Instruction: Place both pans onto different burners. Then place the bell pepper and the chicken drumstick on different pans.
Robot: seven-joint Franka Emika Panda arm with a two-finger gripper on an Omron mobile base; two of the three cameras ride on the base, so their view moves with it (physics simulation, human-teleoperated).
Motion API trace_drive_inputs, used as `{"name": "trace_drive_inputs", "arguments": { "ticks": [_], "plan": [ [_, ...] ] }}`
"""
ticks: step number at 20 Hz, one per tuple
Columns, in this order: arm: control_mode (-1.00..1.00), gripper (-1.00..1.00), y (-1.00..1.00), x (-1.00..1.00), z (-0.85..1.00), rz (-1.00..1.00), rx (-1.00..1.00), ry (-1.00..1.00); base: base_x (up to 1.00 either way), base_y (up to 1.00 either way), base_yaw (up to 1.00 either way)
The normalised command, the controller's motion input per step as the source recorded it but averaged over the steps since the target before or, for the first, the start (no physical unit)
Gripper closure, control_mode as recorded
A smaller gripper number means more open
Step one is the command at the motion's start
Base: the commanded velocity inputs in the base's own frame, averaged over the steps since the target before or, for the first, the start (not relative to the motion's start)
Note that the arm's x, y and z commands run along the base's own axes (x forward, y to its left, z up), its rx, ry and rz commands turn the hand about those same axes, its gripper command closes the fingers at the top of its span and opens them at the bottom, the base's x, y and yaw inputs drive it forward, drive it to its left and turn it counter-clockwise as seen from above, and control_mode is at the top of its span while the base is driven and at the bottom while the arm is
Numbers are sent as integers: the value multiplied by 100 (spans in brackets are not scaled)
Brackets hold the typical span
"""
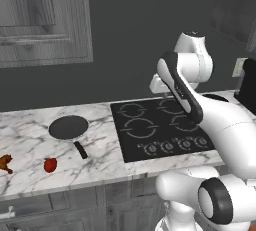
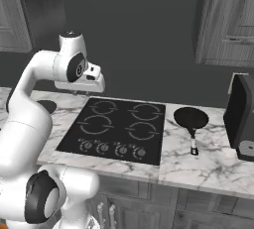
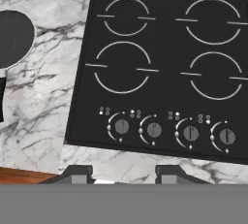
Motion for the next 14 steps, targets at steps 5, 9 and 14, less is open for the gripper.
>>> {"name": "trace_drive_inputs", "arguments": {
  "ticks": [5, 9, 14],
  "plan": [
    [-100, -100, 0, -3, 0, 0, 0, 0, 0, 0, 0],
    [-100, -100, 12, -3, -4, 0, 0, 0, 0, 0, 0],
    [-100, -100, 56, 0, -3, 0, 0, 0, 0, 0, 0]
  ]
}}
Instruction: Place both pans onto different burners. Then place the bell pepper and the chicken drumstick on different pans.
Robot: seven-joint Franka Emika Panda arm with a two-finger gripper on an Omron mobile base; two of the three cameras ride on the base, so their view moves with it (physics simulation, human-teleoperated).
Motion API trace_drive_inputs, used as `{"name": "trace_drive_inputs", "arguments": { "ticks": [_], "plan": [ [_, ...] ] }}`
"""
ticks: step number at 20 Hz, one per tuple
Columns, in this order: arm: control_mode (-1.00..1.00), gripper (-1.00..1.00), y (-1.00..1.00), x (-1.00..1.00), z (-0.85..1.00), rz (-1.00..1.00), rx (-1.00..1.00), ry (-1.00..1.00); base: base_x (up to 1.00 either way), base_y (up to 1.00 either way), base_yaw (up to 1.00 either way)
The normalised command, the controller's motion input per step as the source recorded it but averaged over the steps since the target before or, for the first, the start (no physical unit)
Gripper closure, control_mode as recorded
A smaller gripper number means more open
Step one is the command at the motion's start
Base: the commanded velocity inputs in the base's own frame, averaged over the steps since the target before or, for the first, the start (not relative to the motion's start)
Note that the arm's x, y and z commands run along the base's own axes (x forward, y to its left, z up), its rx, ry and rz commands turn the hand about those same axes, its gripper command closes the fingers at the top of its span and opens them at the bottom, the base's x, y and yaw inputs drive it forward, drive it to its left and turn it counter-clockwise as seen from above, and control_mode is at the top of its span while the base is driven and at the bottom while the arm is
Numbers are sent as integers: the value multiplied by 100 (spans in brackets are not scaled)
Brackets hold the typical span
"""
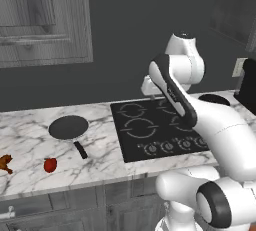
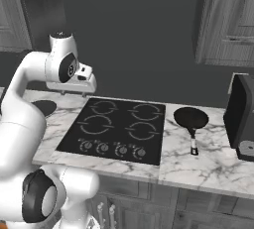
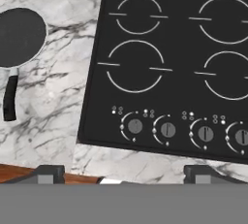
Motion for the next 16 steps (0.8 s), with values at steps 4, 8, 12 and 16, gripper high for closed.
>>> {"name": "trace_drive_inputs", "arguments": {
  "ticks": [4, 8, 12, 16],
  "plan": [
    [-100, -100, 93, -11, -4, -1, -1, 2, 0, 0, 0],
    [-100, -100, 93, -21, -16, -1, 0, 5, 0, 0, 0],
    [-100, -100, 86, -6, -18, -2, 0, 7, 0, 0, 0],
    [-100, -100, 63, 0, -14, -2, 0, 2, 0, 0, 0]
  ]
}}
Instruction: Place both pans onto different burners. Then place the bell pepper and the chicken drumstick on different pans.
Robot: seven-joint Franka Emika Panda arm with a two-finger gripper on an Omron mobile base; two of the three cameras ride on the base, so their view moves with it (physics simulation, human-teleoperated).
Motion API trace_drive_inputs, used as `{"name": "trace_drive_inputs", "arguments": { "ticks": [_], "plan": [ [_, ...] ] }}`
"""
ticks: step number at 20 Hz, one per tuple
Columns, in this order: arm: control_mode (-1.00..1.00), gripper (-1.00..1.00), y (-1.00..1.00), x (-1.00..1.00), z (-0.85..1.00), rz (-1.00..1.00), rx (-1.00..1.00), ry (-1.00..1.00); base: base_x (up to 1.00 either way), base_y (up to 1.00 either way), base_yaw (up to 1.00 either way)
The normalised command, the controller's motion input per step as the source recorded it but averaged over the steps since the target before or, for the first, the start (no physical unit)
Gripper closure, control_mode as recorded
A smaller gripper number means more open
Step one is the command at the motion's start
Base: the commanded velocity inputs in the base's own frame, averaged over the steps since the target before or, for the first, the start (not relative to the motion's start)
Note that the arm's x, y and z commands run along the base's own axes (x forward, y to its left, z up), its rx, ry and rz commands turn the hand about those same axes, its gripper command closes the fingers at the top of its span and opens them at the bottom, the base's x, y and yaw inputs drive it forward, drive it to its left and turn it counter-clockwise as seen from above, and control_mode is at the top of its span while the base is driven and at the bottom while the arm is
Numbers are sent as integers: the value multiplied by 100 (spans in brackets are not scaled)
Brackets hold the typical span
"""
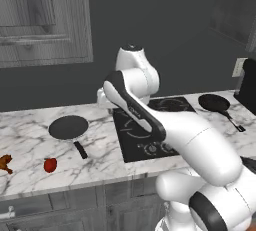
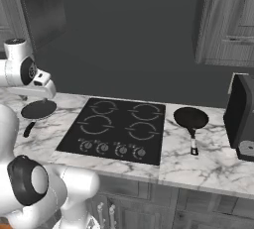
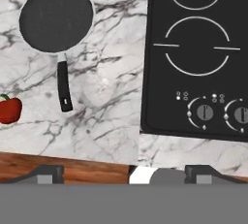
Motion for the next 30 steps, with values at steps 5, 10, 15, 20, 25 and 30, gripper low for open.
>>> {"name": "trace_drive_inputs", "arguments": {
  "ticks": [5, 10, 15, 20, 25, 30],
  "plan": [
    [-100, -100, 51, 4, -3, -2, 0, 2, 0, 0, 0],
    [-100, -100, 26, 19, -33, 0, 0, 0, 0, 0, 0],
    [-100, -100, 13, 26, -41, 0, 0, 0, 0, 0, 0],
    [-100, -100, 0, 32, -39, 0, 3, -2, 0, 0, 0],
    [-100, -100, 1, 19, -35, 0, 5, 0, 0, 0, 0],
    [-100, -100, 10, 15, -25, 0, 5, 0, 0, 0, 0]
  ]
}}
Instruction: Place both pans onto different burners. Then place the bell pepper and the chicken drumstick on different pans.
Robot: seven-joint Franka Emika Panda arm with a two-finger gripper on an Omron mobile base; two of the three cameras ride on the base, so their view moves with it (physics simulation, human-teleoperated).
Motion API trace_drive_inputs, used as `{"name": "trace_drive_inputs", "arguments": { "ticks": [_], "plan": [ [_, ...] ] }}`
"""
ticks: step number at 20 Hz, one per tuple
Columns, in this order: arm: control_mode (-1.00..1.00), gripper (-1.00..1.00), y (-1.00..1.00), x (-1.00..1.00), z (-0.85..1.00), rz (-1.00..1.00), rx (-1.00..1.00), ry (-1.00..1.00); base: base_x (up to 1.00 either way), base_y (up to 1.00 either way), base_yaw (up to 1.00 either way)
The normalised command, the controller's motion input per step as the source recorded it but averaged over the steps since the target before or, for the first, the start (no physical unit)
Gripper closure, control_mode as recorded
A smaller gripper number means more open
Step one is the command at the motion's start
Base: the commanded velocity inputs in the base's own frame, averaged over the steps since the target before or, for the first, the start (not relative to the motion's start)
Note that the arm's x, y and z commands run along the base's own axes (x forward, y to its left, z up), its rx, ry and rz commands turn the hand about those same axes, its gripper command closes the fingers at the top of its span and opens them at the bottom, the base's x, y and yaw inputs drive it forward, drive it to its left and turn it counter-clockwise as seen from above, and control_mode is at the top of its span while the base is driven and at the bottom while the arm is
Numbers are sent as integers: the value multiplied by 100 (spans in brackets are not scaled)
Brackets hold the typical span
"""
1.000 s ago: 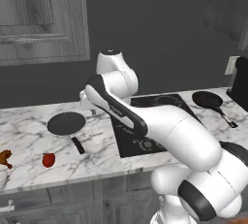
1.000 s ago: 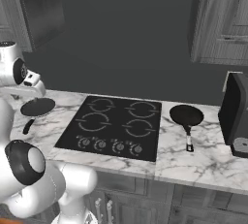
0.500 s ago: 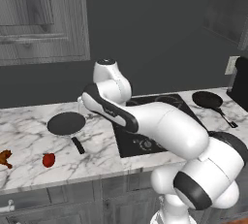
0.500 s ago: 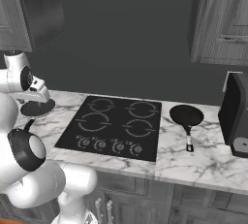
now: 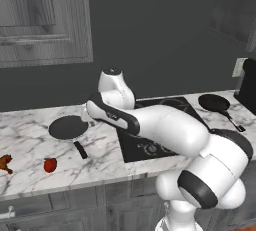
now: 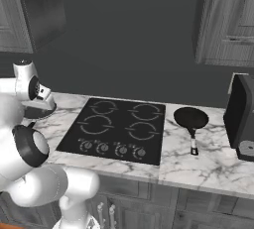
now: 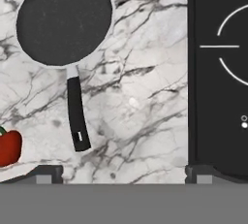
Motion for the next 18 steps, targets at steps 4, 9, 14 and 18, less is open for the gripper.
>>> {"name": "trace_drive_inputs", "arguments": {
  "ticks": [4, 9, 14, 18],
  "plan": [
    [-100, -100, 27, 5, -16, 0, 0, 0, 0, 0, 0],
    [-100, -100, 52, 2, -21, -2, -1, 0, 0, 0, 0],
    [-100, -100, 37, 0, -11, 0, 0, 0, 0, 0, 0],
    [-100, -100, 22, 0, -4, 0, 0, 1, 0, 0, 0]
  ]
}}
